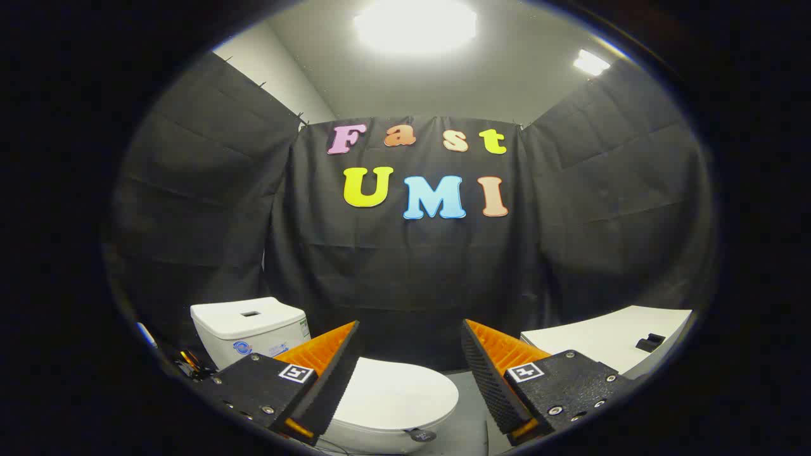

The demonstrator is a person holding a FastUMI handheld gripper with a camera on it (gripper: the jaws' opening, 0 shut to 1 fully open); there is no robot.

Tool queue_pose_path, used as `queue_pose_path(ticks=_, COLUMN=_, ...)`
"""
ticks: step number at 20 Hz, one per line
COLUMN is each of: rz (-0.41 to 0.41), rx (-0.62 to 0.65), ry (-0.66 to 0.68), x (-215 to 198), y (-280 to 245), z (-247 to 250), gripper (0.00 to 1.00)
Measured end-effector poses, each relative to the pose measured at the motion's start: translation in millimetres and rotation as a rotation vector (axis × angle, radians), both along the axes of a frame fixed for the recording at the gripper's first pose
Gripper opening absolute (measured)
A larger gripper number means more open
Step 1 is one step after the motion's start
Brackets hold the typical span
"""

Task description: Open the toilet lid.

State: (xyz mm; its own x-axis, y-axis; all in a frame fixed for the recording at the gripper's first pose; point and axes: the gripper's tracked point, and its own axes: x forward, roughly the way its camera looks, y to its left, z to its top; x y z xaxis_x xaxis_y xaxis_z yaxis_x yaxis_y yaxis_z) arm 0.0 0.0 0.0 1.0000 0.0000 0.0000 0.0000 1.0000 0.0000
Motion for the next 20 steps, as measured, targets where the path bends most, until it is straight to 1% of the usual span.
queue_pose_path(ticks=15, rz=-0.038, rx=0.006, ry=0.002, x=0.2, y=-9.6, z=-1.4, gripper=0.95)
queue_pose_path(ticks=20, rz=-0.039, rx=0.005, ry=-0.002, x=0.3, y=-7.3, z=-1.2, gripper=0.95)
